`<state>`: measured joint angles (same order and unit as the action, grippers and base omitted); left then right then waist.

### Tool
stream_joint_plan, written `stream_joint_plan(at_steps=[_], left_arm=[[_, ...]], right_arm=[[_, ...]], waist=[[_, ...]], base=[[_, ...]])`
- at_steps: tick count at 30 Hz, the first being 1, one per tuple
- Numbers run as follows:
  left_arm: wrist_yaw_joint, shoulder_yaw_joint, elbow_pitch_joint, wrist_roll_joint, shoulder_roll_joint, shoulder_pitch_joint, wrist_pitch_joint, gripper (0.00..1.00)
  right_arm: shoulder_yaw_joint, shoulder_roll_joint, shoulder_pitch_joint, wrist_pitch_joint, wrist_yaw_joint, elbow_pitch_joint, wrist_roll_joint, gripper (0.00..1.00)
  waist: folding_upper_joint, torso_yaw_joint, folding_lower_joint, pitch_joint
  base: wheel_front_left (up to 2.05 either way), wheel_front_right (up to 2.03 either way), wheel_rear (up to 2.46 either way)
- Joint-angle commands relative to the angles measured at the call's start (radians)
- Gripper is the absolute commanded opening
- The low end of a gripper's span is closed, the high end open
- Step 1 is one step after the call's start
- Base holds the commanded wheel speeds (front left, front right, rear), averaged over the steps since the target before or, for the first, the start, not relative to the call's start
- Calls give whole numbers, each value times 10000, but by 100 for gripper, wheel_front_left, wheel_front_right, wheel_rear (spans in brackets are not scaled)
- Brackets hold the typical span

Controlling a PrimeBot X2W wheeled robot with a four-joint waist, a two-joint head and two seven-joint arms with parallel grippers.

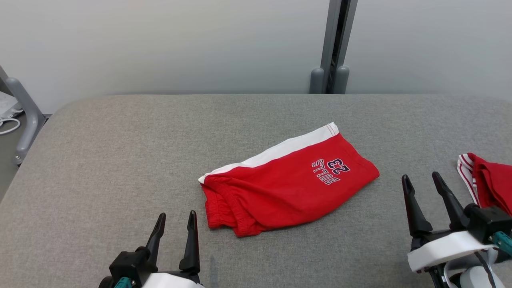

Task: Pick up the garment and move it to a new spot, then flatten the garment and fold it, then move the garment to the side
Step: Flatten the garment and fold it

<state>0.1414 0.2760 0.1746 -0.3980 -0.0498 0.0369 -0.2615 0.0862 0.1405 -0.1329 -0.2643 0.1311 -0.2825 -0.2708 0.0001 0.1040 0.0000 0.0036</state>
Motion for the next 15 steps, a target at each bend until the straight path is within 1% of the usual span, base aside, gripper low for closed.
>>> stream_joint_plan(at_steps=[1,4,7,12,15], left_arm=[[-5,-4,8,-4,-33,108,-40,100],[-10,75,23,35,-29,90,-41,100],[-77,242,32,108,-30,-1,-39,100],[-72,449,86,206,-33,-198,-41,100],[-113,551,111,252,-33,-276,-41,100]], right_arm=[[-49,-9,171,1,-9,-151,-90,100],[-85,-69,133,266,-7,-650,-534,100],[-155,-154,-134,621,-7,-1288,-1257,100],[-205,-206,-791,1310,-7,-2451,-2727,100],[-267,-243,-1255,1873,-7,-3097,-3893,100]], waist=[[-1,18,0,-10],[-1,123,0,17],[-1,310,0,151],[-1,765,0,454],[-1,1072,0,632]], base=[[0,0,0],[0,0,0],[0,0,0],[0,0,0],[0,0,0]])
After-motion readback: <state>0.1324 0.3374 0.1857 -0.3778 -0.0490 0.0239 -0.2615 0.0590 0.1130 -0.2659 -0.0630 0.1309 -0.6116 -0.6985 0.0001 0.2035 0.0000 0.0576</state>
